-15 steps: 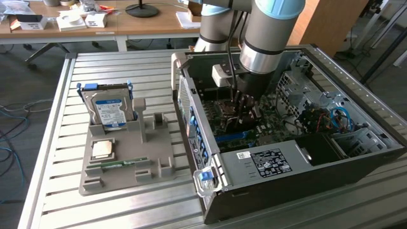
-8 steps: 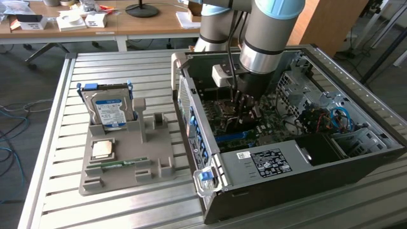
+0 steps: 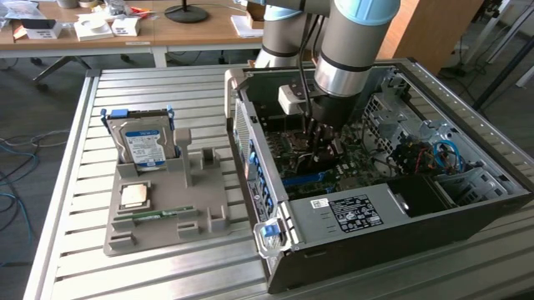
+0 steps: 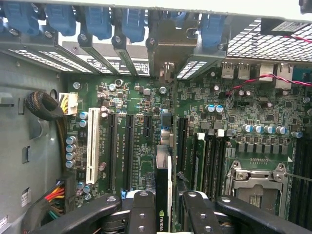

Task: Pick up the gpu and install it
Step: 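Insert the gpu into the slot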

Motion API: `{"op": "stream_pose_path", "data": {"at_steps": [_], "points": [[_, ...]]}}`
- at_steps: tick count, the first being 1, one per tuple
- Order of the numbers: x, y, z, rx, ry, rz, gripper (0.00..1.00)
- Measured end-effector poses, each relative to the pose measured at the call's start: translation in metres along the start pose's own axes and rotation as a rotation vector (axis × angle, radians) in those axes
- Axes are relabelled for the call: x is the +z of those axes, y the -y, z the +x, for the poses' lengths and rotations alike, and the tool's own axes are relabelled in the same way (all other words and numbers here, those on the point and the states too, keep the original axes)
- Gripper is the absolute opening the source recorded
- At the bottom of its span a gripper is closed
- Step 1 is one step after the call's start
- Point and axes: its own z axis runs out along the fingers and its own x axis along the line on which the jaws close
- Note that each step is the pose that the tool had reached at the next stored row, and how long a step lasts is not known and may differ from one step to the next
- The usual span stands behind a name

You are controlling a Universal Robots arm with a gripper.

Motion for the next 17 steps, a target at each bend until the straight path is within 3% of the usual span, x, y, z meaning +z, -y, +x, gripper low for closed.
{"op": "stream_pose_path", "data": {"at_steps": [7, 17], "points": [[0.0, 0.0006, 0.0, 0.0, 0.0002, 0.0, 0.26], [0.0, 0.0006, 0.0, 0.0, -0.0001, 0.0078, 0.26]]}}
